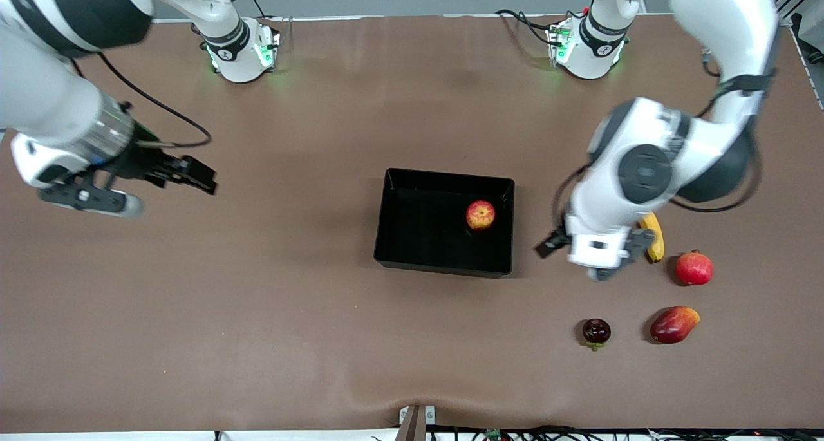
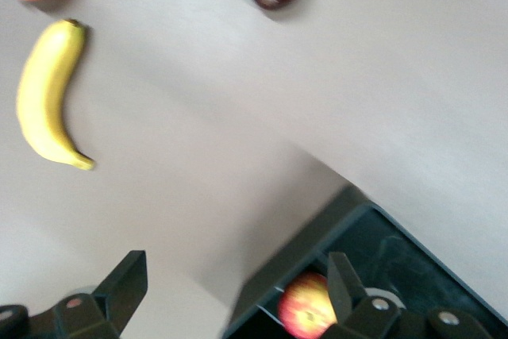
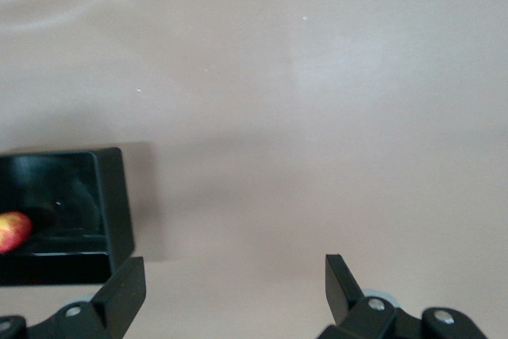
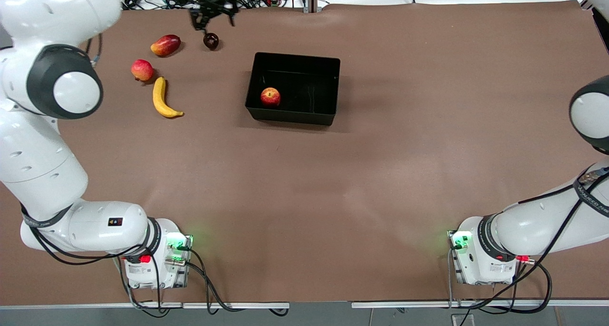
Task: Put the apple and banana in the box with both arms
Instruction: 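Withdraw the right gripper from the box while the left gripper moves to the banana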
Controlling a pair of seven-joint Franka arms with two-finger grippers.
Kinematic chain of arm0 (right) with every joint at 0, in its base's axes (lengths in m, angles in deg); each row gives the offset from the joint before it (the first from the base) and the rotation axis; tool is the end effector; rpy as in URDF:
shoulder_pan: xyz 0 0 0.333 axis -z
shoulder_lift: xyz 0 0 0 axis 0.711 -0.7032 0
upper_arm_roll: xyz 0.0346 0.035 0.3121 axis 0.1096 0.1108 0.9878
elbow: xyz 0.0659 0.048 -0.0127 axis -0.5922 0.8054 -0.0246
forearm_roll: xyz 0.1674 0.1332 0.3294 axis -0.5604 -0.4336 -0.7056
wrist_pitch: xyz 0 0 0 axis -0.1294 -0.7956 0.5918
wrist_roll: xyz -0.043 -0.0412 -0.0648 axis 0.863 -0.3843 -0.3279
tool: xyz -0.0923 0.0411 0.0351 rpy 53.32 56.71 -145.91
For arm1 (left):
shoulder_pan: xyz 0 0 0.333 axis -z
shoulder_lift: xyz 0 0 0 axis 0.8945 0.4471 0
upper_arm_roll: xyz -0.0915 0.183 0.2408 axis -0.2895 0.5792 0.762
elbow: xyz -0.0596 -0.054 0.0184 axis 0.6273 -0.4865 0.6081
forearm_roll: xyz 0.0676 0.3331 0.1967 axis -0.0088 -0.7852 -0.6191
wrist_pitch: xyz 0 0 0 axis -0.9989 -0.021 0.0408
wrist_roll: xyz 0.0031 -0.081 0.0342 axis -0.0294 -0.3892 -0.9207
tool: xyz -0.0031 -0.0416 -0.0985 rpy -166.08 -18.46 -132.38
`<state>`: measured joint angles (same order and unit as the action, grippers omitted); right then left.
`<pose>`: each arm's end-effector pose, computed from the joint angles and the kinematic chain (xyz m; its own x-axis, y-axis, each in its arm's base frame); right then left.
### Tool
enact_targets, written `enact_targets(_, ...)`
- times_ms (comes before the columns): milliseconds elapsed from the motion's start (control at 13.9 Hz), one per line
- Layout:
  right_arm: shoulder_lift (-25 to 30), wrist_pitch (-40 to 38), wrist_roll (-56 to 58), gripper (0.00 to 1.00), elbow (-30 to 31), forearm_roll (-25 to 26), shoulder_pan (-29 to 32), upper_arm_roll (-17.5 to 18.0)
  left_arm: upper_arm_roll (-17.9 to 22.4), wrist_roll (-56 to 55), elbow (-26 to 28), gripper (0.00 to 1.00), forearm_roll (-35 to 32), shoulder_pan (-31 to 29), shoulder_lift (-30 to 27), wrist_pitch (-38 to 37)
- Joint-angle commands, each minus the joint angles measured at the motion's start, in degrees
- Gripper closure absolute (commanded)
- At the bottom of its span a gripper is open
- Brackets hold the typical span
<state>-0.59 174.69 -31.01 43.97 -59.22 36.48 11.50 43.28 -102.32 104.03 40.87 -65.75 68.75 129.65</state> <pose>0.5923 0.1241 0.6081 0.9880 -0.1509 -0.0323 -0.1531 -0.9849 -0.0807 0.6463 -0.2112 0.4252 0.8142 0.5782 -0.0528 0.5725 -0.8146 -0.0929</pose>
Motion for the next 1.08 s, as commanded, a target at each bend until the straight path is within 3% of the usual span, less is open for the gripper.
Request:
enact_targets(0,2.7,-2.1,7.7,0.0,2.2,1.2,7.0,2.9,-0.4,2.3,5.9,0.0,0.0,-5.0,-1.4,-0.7)
enact_targets(358,5.8,-4.2,20.0,0.0,4.3,7.0,12.7,2.2,-0.5,10.5,16.8,0.0,-4.4,-13.1,-2.3,5.1)
enact_targets(502,6.9,-4.1,23.0,0.0,6.2,7.3,12.9,-1.1,-0.5,16.4,22.4,0.0,-4.4,-17.4,-3.0,10.5)
enact_targets(717,9.1,-4.2,23.9,0.0,10.0,7.3,13.5,-2.7,-0.4,22.8,29.1,0.0,-5.5,-23.2,-2.3,20.5)
enact_targets(1004,10.0,-5.7,28.1,0.0,12.2,7.1,13.6,-3.8,-0.4,28.1,33.6,0.0,-8.0,-27.6,-1.5,28.9)
